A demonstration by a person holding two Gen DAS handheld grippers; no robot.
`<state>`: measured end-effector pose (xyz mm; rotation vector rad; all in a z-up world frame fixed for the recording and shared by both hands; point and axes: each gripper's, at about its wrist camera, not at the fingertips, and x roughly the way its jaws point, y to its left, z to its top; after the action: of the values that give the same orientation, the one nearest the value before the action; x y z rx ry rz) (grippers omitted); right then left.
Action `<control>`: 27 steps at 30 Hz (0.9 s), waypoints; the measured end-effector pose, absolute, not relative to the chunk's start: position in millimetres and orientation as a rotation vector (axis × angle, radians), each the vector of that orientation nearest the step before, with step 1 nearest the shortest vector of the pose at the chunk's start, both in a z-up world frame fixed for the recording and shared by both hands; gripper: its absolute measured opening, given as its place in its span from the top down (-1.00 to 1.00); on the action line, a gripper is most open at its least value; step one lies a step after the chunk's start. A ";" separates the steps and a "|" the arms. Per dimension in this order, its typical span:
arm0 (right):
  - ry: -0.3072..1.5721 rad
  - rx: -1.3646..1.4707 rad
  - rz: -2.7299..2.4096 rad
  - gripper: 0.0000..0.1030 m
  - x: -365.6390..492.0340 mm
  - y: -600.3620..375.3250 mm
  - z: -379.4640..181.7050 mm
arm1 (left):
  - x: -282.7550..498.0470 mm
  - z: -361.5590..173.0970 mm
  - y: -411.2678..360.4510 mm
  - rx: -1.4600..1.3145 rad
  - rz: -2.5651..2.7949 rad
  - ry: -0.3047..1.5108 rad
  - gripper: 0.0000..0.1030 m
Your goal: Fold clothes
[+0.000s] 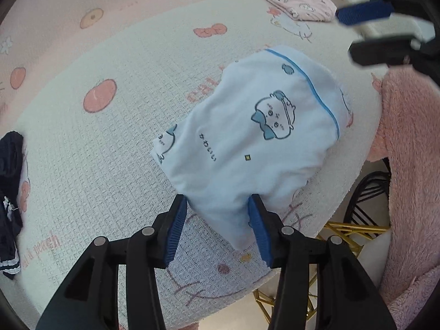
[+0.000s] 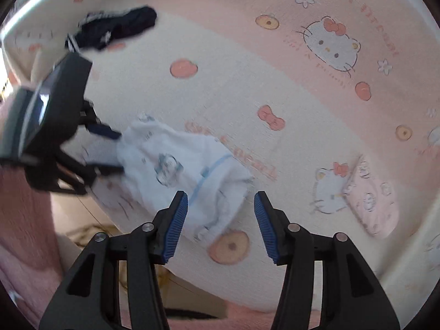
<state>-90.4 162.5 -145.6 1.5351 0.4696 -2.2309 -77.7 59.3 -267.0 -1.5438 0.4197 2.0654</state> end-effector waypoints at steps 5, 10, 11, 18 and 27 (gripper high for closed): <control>0.384 1.592 -2.305 -0.02 -82.4 156.3 -206.2 | -77.4 -254.3 69.7 -1.468 2.072 0.262 0.06; 0.479 1.733 -2.127 -0.13 -77.0 177.4 -229.4 | -68.8 -273.3 86.4 -1.488 1.989 0.444 0.06; 0.414 1.782 -2.069 -0.14 -79.4 188.1 -229.5 | -66.2 -274.3 89.7 -1.481 1.987 0.481 0.06; 0.331 1.666 -2.269 -0.14 -78.7 205.0 -172.0 | -62.3 -265.3 84.7 -1.464 2.033 0.422 0.06; 0.446 1.536 -2.296 -0.12 -82.5 173.0 -218.6 | -48.9 -263.5 72.2 -1.493 1.911 0.545 0.06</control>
<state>-82.5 173.0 -218.6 1.5357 0.4455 -2.2958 -48.9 72.2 -263.5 -1.4930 0.5453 1.9109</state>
